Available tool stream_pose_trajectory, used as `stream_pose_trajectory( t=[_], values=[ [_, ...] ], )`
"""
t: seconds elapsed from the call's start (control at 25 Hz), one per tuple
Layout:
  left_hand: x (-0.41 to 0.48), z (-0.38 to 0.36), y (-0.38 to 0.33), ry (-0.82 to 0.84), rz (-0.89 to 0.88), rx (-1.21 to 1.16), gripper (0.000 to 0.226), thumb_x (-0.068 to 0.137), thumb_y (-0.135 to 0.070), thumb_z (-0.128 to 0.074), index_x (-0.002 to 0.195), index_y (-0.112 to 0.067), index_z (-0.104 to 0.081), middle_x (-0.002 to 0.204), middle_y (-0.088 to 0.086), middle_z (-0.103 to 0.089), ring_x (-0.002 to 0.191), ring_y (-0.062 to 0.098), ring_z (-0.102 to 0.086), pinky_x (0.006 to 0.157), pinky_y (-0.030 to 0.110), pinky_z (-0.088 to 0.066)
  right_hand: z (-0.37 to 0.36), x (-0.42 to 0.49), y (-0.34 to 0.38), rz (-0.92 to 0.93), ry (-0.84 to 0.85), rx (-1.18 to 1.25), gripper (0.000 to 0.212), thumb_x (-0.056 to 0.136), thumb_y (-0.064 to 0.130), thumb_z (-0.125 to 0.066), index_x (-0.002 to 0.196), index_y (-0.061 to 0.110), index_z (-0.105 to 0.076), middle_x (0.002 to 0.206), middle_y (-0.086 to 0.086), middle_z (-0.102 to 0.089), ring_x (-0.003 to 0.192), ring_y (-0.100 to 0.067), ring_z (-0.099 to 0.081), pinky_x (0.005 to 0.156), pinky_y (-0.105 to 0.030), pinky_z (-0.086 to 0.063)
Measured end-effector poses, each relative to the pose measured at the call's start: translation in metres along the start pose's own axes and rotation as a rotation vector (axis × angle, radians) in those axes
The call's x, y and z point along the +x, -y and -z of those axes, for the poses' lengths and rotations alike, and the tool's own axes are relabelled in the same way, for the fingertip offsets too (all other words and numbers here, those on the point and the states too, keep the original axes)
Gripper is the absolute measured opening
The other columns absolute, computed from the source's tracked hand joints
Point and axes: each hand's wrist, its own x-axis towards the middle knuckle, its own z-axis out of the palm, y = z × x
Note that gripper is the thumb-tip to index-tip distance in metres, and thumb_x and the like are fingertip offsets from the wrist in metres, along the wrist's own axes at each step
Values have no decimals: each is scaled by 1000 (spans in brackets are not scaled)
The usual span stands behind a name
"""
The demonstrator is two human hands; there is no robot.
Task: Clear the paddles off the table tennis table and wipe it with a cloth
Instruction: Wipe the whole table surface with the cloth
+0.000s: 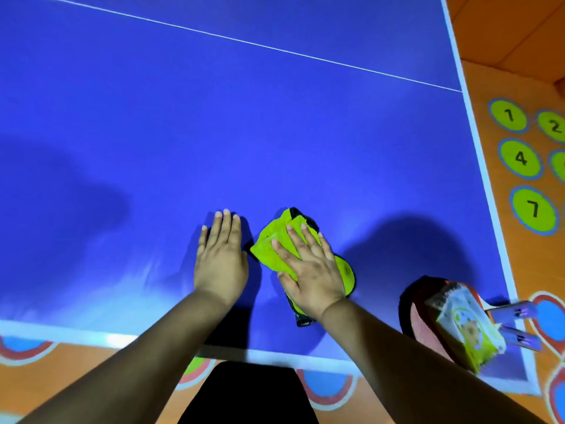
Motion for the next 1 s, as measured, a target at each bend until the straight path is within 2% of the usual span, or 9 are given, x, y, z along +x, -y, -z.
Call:
stream_pose_trajectory(
  t=[0.12, 0.24, 0.4, 0.52, 0.6, 0.72, 0.8, 0.88, 1.0],
  values=[
    [-39, 0, 2, -4, -7, -11, 60, 91, -10, -43, 146, -5, -20, 155, 8, -15, 138, 10, 6, 112, 31, 7, -1, -44, 21, 28, 30, 0, 62, 84, 45, -43, 145, 41, -33, 158, 4, -22, 148, -21, -11, 115, -46, -13],
    [-67, -1, 1, -9, 12, -20, 62, 83, -14, -33, 144, -4, -26, 153, 10, -21, 137, 9, 1, 112, 32, 4, 1, -81, 36, 77, 43, 23, 63, 83, 44, -48, 145, 41, -34, 157, 3, -24, 147, -22, -14, 115, -46, -14],
    [-82, -1, -7, 36, 7, -40, 66, 80, -15, -29, 145, -4, -26, 153, 9, -20, 136, 7, 2, 112, 30, 5, 3, -118, 30, 205, 76, 26, 66, 82, 41, -52, 145, 40, -33, 158, 3, -24, 147, -21, -15, 116, -45, -16],
    [-76, 2, -14, 54, -19, -38, 59, 88, -10, -37, 145, -3, -24, 154, 10, -19, 139, 11, -1, 112, 30, 6, 8, -119, 14, 226, 80, 13, 68, 80, 40, -52, 146, 37, -34, 157, 4, -25, 147, -18, -15, 114, -47, -20],
    [-59, 0, -19, 39, -51, 16, 59, 83, -3, -46, 141, -1, -33, 149, 13, -30, 140, 17, -15, 114, 34, -3, 11, -99, 0, 189, 76, 13, 67, 80, 41, -50, 146, 37, -34, 156, 5, -27, 147, -17, -16, 113, -47, -21],
    [-27, -10, -31, 52, -96, 82, 60, 72, -9, -49, 131, 3, -48, 137, 17, -48, 130, 30, -42, 110, 35, -9, 16, -48, -31, 178, 67, 10, 66, 81, 42, -46, 146, 36, -34, 156, 4, -28, 147, -17, -17, 115, -47, -19],
    [1, -15, -46, 48, -56, 45, 59, 77, -15, -46, 133, 3, -45, 140, 17, -45, 132, 30, -39, 110, 31, -4, 19, -8, -59, 175, 65, 13, 64, 83, 42, -44, 146, 36, -34, 156, 4, -28, 146, -17, -18, 116, -47, -17],
    [33, -19, -61, 48, 5, 2, 63, 82, -23, -36, 141, 0, -34, 149, 13, -32, 140, 24, -24, 112, 28, 3, 23, 36, -90, 161, 60, 8, 63, 84, 42, -42, 146, 36, -34, 156, 4, -28, 146, -17, -18, 117, -46, -17],
    [86, -24, -85, 84, 63, 0, 76, 75, -30, -32, 146, -5, -23, 155, 10, -18, 144, 18, -10, 114, 30, 6, 31, 103, -135, 141, 56, 4, 63, 84, 43, -36, 147, 37, -32, 157, 7, -24, 147, -15, -15, 119, -43, -12]
  ],
)
